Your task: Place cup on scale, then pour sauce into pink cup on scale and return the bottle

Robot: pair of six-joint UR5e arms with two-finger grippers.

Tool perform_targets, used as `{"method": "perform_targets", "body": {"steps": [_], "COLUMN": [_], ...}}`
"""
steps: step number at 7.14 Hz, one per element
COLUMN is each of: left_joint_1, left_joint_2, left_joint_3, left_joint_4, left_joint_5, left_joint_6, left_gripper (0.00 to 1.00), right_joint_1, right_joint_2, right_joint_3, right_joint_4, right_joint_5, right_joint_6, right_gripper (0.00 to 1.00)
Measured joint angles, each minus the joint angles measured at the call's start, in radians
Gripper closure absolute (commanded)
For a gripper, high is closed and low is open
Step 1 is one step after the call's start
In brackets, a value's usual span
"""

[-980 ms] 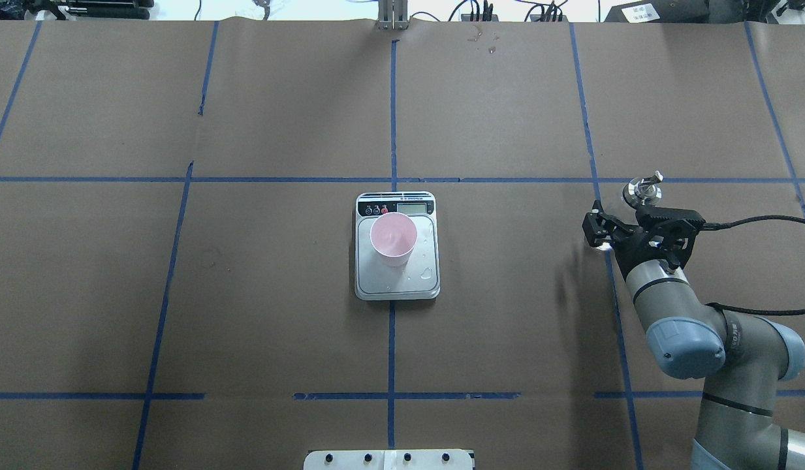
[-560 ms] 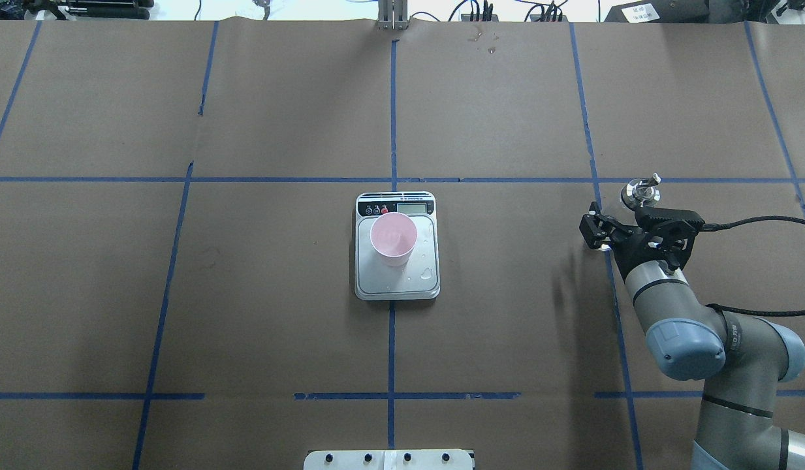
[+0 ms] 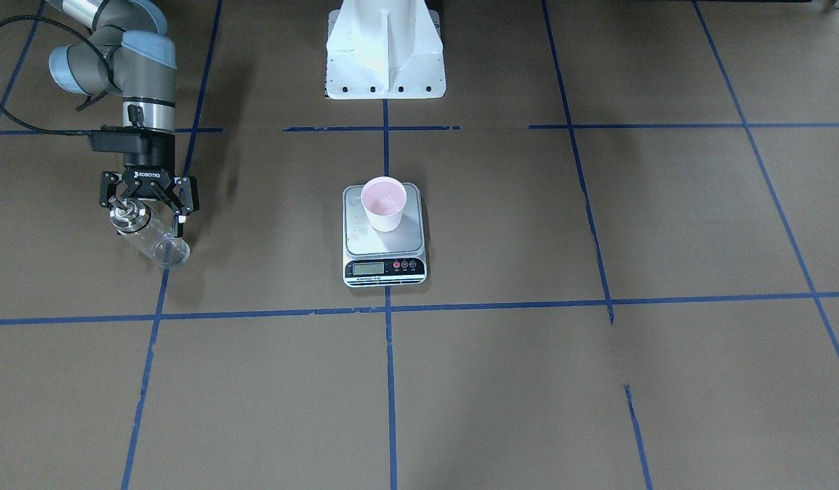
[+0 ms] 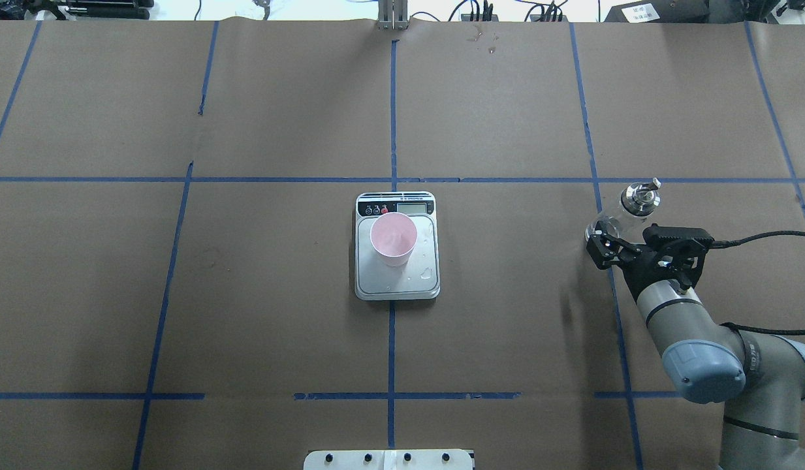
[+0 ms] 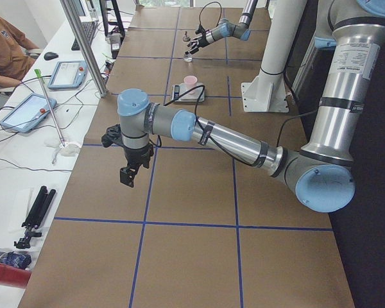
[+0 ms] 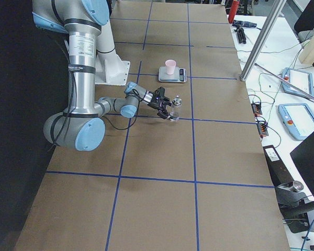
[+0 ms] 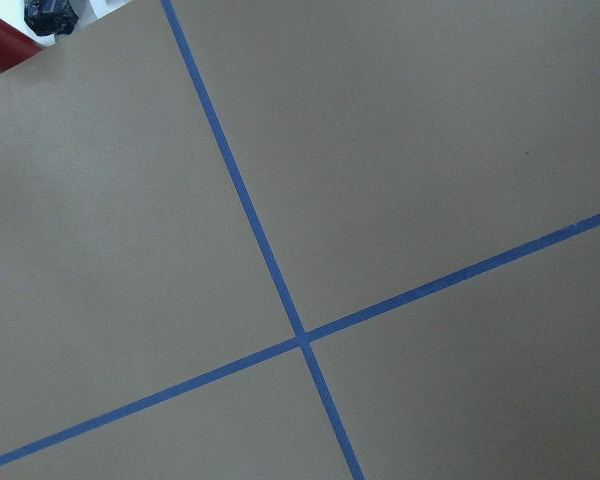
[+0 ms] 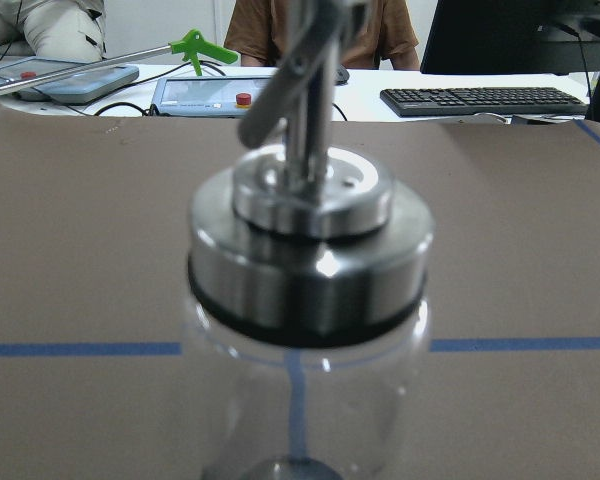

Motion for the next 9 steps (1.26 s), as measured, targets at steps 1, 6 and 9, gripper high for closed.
{"method": "perform_targets", "body": {"steps": [1, 6, 9], "left_joint_1": [0.0, 0.0, 0.0], "left_joint_2": [0.001, 0.003, 0.001], "left_joint_3": [0.0, -0.001, -0.002], "left_joint_4": [0.0, 0.0, -0.001], "left_joint_5": [0.0, -0.001, 0.0], "left_joint_6": [0.0, 0.0, 0.0], "left_gripper": [0.0, 0.0, 0.0], "right_joint_1": [-0.022, -0.089, -0.095], "right_joint_2": [-0.013, -0.161, -0.215], "right_joint_3": [0.011, 0.207, 0.503], "right_joint_4": [-0.001, -0.085, -0.521], "right_joint_5": [0.0, 0.083, 0.205], "right_joint_6": [0.001, 0.003, 0.031], "right_gripper": [0.0, 0.0, 0.0]}}
